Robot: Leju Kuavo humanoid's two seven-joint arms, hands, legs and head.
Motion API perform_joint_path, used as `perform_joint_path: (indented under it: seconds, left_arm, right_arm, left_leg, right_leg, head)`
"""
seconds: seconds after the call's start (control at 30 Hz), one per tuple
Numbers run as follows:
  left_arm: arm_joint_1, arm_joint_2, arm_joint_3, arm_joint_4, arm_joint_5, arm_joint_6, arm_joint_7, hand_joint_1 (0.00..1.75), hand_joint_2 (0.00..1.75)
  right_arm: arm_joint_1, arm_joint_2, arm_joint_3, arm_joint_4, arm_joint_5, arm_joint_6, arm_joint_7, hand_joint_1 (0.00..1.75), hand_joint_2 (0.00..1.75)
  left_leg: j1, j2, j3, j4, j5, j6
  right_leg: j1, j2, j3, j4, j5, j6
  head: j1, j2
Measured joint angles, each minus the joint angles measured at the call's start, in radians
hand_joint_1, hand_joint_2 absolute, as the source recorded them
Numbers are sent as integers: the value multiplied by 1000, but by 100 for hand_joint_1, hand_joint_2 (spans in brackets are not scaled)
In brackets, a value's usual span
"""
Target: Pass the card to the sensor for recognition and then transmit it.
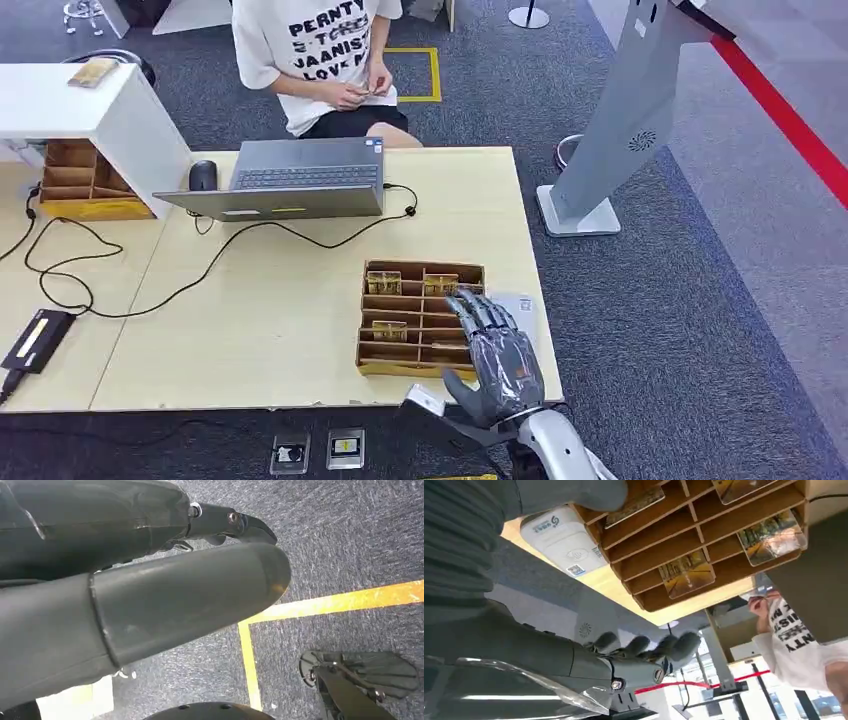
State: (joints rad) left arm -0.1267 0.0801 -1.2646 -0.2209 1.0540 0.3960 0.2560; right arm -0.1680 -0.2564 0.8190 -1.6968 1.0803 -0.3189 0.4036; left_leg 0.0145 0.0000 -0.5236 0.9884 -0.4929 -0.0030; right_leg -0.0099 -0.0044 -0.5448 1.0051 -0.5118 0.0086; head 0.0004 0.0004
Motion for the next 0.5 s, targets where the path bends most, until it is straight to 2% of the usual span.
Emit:
perform_joint_path:
  seconds: [0.13,0.33,0.37,0.5]
  left_arm:
    - [0,0,-1,0,-5,-2,-5,0,0]
    - [-1,0,-8,0,-14,-9,-7,0,0]
    - [-1,0,-9,0,-14,-10,-7,0,0]
    - [-2,0,-9,0,-14,-12,-7,0,0]
  right_arm:
    - [0,0,0,12,9,6,14,40,175]
    - [3,-3,-6,26,3,7,33,31,175]
    - [3,-4,-7,29,2,7,35,24,175]
    - [7,-5,-13,40,2,8,38,33,175]
  left_leg:
    - [0,0,0,0,0,0]
    - [0,0,0,0,0,0]
    - [0,0,0,0,0,0]
    - [0,0,0,0,0,0]
  right_leg:
    - [0,0,0,0,0,0]
    - [0,0,0,0,0,0]
    - [0,0,0,0,0,0]
    - [0,0,0,0,0,0]
  head:
    - [0,0]
    - [0,0]
    - [0,0]
    - [0,0]
